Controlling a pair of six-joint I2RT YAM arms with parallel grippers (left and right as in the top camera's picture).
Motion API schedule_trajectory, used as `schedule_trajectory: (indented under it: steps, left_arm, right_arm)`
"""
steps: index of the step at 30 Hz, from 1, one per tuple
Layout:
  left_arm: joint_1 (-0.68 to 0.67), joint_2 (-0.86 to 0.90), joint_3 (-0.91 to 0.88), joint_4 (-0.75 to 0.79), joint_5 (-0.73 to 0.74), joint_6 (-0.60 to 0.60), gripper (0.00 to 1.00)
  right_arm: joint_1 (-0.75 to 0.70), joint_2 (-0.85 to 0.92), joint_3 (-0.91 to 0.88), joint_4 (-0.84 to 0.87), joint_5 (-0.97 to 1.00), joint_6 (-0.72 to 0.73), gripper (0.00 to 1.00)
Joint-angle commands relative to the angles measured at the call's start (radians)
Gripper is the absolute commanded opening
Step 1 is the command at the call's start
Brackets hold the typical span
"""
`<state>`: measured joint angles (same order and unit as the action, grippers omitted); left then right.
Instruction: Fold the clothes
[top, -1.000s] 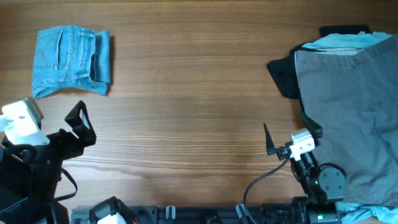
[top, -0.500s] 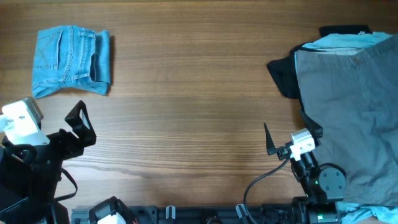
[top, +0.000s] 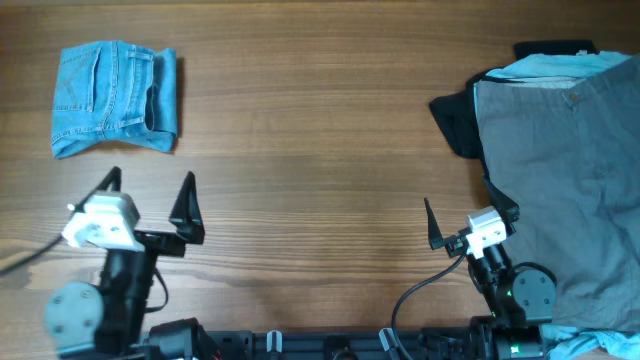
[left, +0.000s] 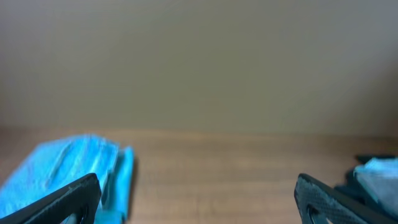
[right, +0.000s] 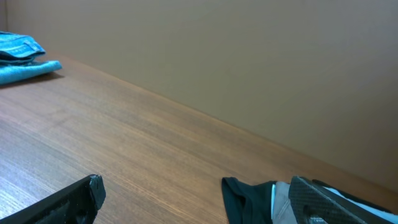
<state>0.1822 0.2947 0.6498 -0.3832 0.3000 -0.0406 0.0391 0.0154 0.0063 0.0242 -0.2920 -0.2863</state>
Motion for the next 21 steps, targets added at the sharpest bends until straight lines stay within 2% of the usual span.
schedule_trajectory:
  steps: [1,4,7,8,11,21]
  left_arm:
    - [-0.011,-0.169,-0.249,0.103,-0.051,-0.019,1.0]
    - [-0.02,-0.29,-0.433,0.25,-0.051,-0.02,1.0]
    - [-0.045,-0.291,-0.607,0.418,-0.039,-0.024,1.0]
    - [-0.049,-0.291,-0.633,0.428,-0.039,-0.024,1.0]
    - [-0.051,-0.291,-0.644,0.331,-0.039,-0.024,1.0]
    - [-0.051,-0.288,-0.644,0.332,-0.04,-0.023,1.0]
  right_arm:
    - [-0.004,-0.011,-0.001,0.002,-0.019,-0.005,1.0]
    - [-0.004,-0.011,-0.001,0.002,-0.019,-0.005,1.0]
    - [-0.004,-0.011,-0.001,0.002,-0.019,-0.005,1.0]
    - [-0.004,-0.011,-0.001,0.002,-0.019,-0.005,1.0]
    - [-0.004,-0.011,-0.001,0.002,-0.019,-0.005,1.0]
    - [-0.004,-0.011,-0.001,0.002,-0.019,-0.005,1.0]
